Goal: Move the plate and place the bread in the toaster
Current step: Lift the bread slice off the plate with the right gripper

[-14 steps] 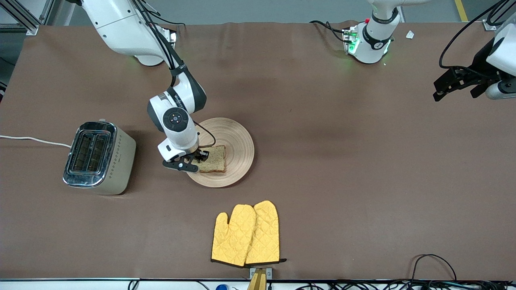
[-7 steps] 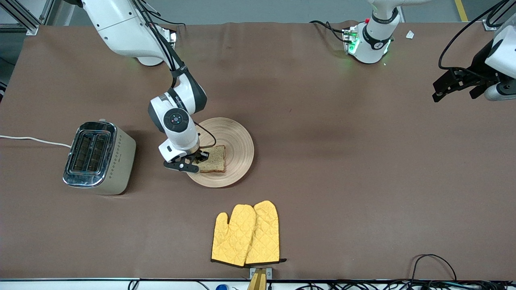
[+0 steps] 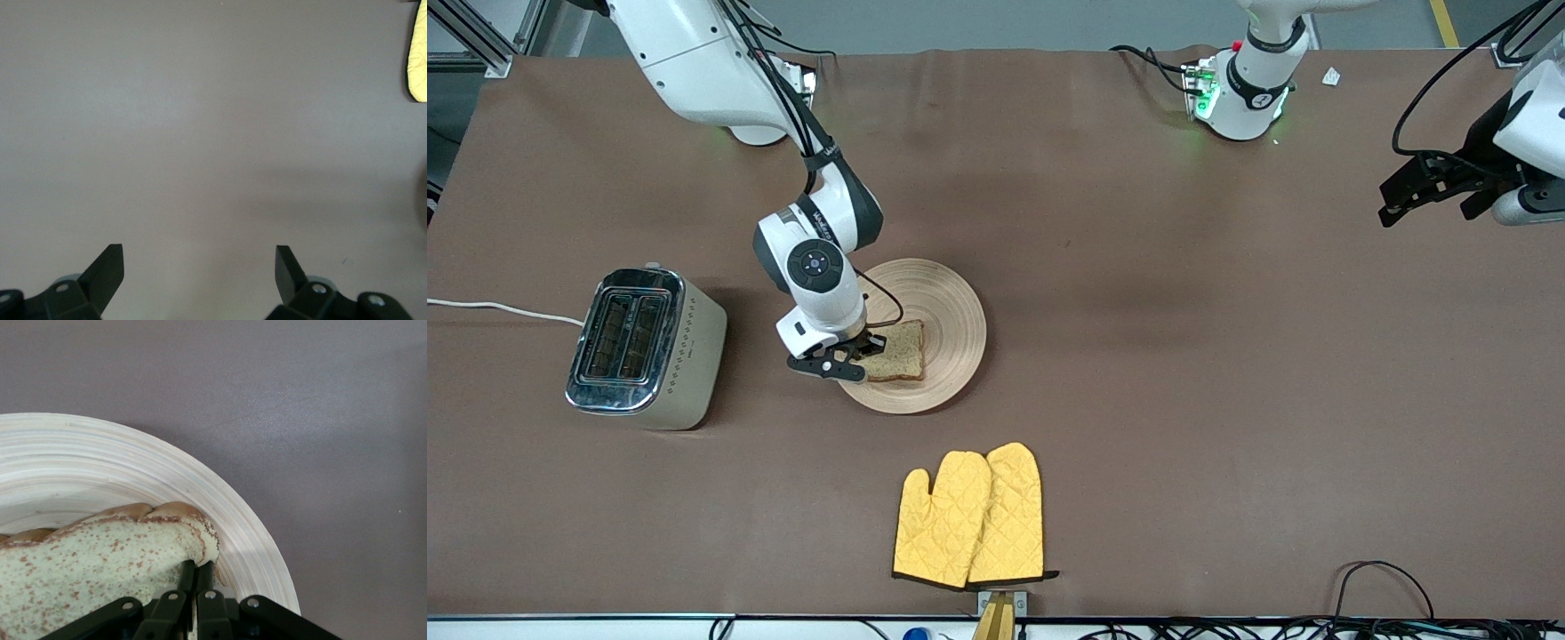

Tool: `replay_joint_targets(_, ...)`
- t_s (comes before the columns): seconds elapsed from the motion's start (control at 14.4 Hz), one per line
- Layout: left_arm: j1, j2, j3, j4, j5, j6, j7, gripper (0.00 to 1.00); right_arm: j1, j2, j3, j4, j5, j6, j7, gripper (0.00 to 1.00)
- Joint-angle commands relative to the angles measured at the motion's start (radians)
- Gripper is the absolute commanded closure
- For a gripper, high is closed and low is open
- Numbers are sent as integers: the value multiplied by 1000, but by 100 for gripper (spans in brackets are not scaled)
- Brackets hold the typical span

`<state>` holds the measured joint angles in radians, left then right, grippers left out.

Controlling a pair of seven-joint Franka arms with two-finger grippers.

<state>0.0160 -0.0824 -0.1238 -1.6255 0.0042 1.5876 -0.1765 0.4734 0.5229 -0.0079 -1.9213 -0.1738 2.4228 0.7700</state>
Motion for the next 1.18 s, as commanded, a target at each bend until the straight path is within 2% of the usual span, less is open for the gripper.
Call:
replay_joint_targets(0.0, -5, 7, -2, 9, 13, 8, 5, 0, -6, 9, 6, 1, -13, 7, -5, 100)
replay_joint_targets(0.14, -5, 6, -4, 9, 13, 8, 5, 0, -4, -15, 8, 7, -12, -37, -5, 100)
replay_joint_targets(0.28, -5, 4, -4, 9, 11, 8, 5, 0, 4, -46, 9, 66, -6, -135, -2, 100)
replay_joint_targets(0.55, -4, 4, -5, 9, 10, 6, 5, 0, 24, -119, 14, 232, 0, -448, 6, 100)
replay_joint_targets(0.83, -4, 3, -5, 9, 10, 6, 5, 0, 24, -219, 6, 306, -21, -691, -20, 100)
replay_joint_targets(1.11, -5, 6, -5, 9, 11, 6, 5, 0, 22, -259, 8, 308, -229, -856, -63, 100)
